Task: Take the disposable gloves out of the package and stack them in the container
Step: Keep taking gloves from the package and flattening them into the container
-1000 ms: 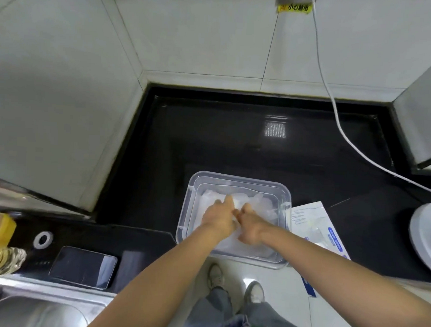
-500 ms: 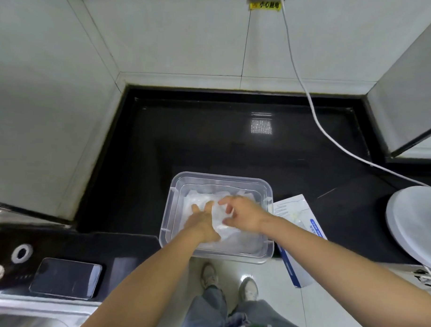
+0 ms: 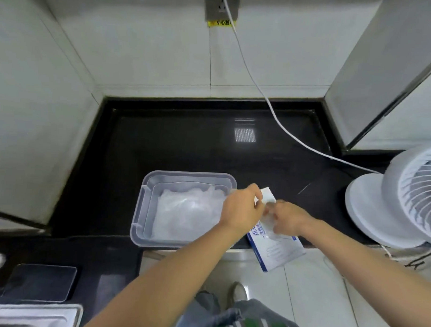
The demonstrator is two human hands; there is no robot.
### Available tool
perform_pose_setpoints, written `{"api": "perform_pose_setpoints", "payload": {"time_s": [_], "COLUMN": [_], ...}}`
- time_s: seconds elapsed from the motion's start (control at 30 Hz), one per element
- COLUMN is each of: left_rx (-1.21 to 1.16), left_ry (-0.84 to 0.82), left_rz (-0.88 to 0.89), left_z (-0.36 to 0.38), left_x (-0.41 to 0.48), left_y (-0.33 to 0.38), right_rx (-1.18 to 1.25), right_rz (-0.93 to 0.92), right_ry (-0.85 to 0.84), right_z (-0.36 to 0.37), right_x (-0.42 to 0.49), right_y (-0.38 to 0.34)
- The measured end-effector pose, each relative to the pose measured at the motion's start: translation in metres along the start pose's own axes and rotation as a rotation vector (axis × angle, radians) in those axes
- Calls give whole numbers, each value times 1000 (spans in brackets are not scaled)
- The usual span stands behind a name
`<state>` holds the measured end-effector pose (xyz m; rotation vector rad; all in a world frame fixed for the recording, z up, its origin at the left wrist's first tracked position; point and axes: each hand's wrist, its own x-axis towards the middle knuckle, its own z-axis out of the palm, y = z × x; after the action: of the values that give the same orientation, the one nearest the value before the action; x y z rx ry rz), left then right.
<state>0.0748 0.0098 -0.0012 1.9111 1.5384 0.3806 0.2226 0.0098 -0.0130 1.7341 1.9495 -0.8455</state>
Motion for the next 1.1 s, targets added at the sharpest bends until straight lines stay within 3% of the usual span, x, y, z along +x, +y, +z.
{"api": "perform_pose_setpoints", "payload": {"time_s": [0.13, 0.3, 0.5, 0.67, 0.77, 0.9, 1.03, 1.1], "left_rx": [95, 122, 141, 85, 84, 87, 46, 42], "left_ry": [-259, -421, -324, -308, -313, -301, -268, -286], "left_rz": [-68, -230, -253, -292, -299, -304, -306, -299], "left_z": [28, 55, 66, 71, 73, 75, 72, 73], "left_x": [-4, -9, -12, -8, -8, -7, -7, -8], "left_y": [14, 10, -3, -6, -7, -8, -10, -13], "right_rx": [-49, 51, 706, 1113, 1084, 807, 980, 1060], "right_rz": [37, -31, -179, -142, -72, -87, -115, -60], "right_ry": [249, 345, 222, 237, 269, 349, 488, 475], "right_z": [29, 39, 41, 49, 54, 42, 35, 40], "right_x": [5, 14, 8, -3, 1, 6, 5, 7], "right_y": [9, 17, 35, 45, 43, 35, 35, 38]}}
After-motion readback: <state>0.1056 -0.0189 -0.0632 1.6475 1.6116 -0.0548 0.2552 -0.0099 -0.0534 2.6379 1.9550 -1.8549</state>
